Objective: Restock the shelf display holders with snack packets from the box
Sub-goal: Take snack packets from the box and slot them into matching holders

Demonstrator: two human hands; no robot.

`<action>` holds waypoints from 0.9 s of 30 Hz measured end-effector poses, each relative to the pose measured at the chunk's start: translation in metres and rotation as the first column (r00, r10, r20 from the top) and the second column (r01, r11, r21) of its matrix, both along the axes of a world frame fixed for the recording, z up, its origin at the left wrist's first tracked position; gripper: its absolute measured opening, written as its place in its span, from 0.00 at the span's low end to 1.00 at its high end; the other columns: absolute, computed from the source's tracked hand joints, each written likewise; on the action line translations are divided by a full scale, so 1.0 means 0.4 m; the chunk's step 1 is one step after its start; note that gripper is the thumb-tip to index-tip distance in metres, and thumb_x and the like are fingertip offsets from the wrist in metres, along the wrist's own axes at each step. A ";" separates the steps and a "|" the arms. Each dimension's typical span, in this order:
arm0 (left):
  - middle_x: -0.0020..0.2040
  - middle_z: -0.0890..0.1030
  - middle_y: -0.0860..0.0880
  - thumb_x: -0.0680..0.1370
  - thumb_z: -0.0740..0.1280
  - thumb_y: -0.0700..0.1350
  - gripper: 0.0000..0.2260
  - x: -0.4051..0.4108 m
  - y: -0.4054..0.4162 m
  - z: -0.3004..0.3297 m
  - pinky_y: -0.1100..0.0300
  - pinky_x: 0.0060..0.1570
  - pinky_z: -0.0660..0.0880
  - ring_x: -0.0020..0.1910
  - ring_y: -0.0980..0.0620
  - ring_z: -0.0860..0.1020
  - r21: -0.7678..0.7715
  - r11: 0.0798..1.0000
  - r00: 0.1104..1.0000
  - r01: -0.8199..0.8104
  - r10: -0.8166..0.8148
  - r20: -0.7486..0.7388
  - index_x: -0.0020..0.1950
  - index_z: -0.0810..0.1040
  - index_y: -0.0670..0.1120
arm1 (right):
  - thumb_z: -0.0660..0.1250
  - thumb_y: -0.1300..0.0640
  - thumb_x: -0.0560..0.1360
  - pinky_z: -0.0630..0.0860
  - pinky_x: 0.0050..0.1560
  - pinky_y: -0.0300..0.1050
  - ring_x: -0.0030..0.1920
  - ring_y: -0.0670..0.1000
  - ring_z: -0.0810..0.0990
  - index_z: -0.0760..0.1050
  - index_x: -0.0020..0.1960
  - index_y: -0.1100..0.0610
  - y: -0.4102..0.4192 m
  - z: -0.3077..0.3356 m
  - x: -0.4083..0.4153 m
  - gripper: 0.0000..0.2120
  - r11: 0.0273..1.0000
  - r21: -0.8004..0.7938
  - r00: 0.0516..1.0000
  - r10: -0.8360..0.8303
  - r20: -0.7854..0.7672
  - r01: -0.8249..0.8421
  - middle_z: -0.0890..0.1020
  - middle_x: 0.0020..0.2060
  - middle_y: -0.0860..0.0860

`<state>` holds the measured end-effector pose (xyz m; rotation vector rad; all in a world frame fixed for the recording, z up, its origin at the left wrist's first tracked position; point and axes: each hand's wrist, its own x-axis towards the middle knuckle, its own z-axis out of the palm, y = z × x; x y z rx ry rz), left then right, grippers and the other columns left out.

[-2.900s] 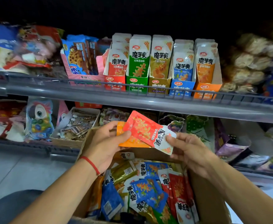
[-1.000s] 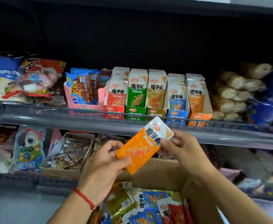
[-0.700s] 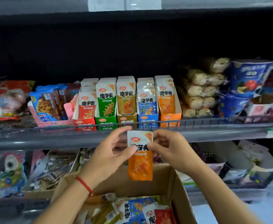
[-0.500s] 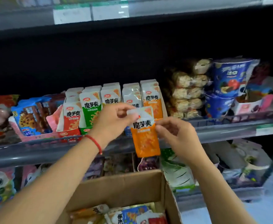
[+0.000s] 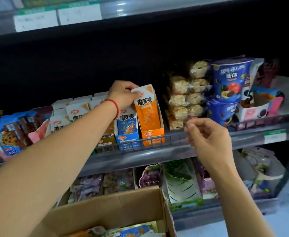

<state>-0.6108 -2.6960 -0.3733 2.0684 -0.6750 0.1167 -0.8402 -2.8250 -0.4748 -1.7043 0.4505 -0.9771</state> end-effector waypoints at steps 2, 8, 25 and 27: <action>0.51 0.84 0.53 0.76 0.75 0.44 0.06 -0.001 -0.011 -0.020 0.59 0.50 0.79 0.50 0.55 0.82 0.129 0.992 0.996 -0.004 -0.007 0.087 0.53 0.84 0.51 | 0.68 0.56 0.81 0.82 0.41 0.45 0.38 0.47 0.85 0.81 0.49 0.50 0.000 0.000 -0.002 0.04 1.000 -0.022 1.000 0.009 -0.017 -0.010 0.85 0.39 0.46; 0.57 0.83 0.50 0.77 0.74 0.48 0.12 0.003 -0.021 -0.055 0.57 0.54 0.76 0.56 0.51 0.80 0.271 0.957 0.915 -0.100 -0.019 0.403 0.59 0.82 0.50 | 0.68 0.55 0.81 0.79 0.43 0.38 0.41 0.44 0.84 0.82 0.51 0.49 0.011 -0.009 0.010 0.04 0.989 -0.140 0.993 0.036 -0.116 -0.052 0.85 0.39 0.45; 0.48 0.83 0.54 0.76 0.69 0.39 0.09 -0.478 0.403 -0.572 0.74 0.39 0.72 0.45 0.57 0.81 0.535 0.776 0.919 0.332 -0.139 -0.368 0.53 0.84 0.48 | 0.69 0.60 0.80 0.83 0.43 0.47 0.38 0.52 0.84 0.82 0.53 0.61 0.184 -0.052 0.015 0.04 0.882 0.081 0.832 0.466 -0.301 -0.465 0.87 0.42 0.57; 0.54 0.84 0.46 0.76 0.69 0.38 0.10 -0.482 0.393 -0.659 0.62 0.48 0.76 0.55 0.48 0.82 0.502 0.735 0.795 0.455 -0.082 -0.600 0.57 0.83 0.43 | 0.69 0.61 0.81 0.82 0.41 0.42 0.38 0.52 0.84 0.82 0.53 0.60 0.202 -0.063 0.011 0.04 0.888 0.078 0.834 0.453 -0.316 -0.453 0.87 0.43 0.57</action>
